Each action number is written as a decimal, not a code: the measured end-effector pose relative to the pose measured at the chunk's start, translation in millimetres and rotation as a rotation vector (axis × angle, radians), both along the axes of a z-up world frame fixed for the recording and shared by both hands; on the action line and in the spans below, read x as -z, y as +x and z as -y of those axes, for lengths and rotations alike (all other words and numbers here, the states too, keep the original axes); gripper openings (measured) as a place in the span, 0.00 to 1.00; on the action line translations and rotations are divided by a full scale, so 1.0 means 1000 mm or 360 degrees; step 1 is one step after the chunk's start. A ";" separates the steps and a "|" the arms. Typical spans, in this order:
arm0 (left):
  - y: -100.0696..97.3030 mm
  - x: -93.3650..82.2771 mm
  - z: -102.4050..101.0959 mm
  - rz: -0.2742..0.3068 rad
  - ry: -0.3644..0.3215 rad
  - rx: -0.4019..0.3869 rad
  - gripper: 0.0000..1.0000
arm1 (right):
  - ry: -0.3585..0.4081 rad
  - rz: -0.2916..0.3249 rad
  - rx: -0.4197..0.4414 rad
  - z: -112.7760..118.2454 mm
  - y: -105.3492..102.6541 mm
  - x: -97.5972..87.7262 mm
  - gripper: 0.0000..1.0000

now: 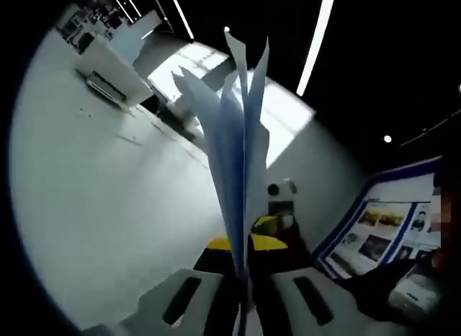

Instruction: Organize the stack of printing papers by aligning and flattening the scattered papers on the table

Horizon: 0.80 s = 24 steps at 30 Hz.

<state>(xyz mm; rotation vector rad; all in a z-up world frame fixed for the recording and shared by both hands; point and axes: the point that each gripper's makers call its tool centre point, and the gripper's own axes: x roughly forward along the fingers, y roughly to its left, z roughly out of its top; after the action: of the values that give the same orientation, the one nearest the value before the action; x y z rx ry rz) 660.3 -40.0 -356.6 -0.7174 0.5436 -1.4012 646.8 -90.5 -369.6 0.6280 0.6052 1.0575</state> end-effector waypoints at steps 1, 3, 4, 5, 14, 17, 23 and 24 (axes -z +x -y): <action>0.000 0.003 0.001 -0.0027 0.0000 0.0000 0.06 | 0.0008 -0.0025 0.0006 0.000 0.001 0.003 0.00; 0.003 0.009 0.001 -0.0067 0.0007 0.0002 0.06 | 0.0008 -0.0055 0.0010 0.001 0.003 0.009 0.00; 0.004 0.011 0.001 -0.0076 0.0013 0.0000 0.06 | 0.0005 -0.0057 0.0010 0.000 0.001 0.010 0.00; 0.006 0.015 0.002 -0.0091 0.0021 -0.0004 0.06 | 0.0001 -0.0058 0.0011 -0.001 0.001 0.012 0.00; 0.015 0.035 0.002 -0.0189 0.0049 -0.0039 0.06 | 0.0031 -0.0132 0.0065 0.003 0.017 0.034 0.00; 0.014 0.040 0.002 -0.0215 0.0057 -0.0045 0.06 | 0.0034 -0.0144 0.0077 0.003 0.017 0.040 0.00; 0.015 0.048 0.002 -0.0262 0.0080 -0.0065 0.06 | 0.0026 -0.0165 0.0110 0.003 0.020 0.053 0.00; 0.015 0.048 0.002 -0.0262 0.0080 -0.0065 0.06 | 0.0024 -0.0164 0.0111 0.003 0.021 0.053 0.00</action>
<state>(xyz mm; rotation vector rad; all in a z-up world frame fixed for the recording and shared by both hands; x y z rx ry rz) 675.5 -42.2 -405.0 -0.8034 0.6871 -1.2929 667.3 -93.8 -422.5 0.7154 0.6609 0.9700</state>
